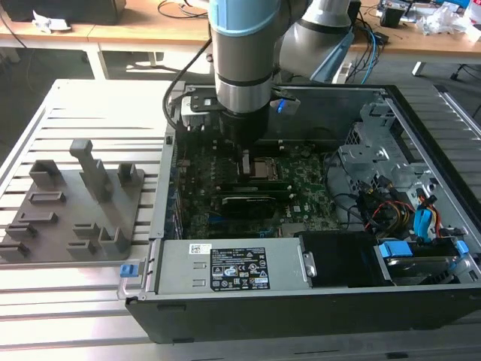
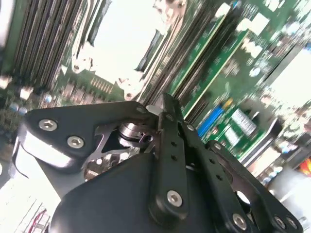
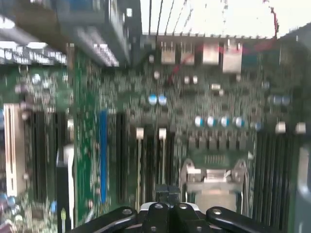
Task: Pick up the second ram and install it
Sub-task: 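Press down the second ram until it locks into place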
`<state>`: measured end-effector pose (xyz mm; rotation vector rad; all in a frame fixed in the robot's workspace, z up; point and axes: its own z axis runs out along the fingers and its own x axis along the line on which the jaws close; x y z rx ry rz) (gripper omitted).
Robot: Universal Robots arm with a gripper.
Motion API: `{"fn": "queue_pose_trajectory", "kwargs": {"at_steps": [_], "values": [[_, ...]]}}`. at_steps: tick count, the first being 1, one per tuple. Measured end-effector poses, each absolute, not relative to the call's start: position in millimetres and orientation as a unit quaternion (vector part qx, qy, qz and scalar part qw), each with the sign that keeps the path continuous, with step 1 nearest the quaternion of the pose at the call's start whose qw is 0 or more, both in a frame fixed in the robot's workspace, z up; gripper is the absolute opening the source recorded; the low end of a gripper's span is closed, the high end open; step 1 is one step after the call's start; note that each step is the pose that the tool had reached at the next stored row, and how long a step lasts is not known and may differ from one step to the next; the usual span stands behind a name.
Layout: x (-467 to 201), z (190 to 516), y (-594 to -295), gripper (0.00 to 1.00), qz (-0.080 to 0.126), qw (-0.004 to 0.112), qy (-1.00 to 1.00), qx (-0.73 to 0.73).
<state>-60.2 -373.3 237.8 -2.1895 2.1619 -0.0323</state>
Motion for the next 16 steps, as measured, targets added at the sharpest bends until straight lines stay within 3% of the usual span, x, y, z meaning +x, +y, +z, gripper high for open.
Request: {"fn": "queue_pose_trajectory", "kwargs": {"at_steps": [8,16], "values": [[-38.5,273.3,-371.8,0.11,-0.01,0.032,0.702,-0.711],[-38.5,274.8,-371.8,0.11,-0.01,0.031,0.702,-0.711]]}}
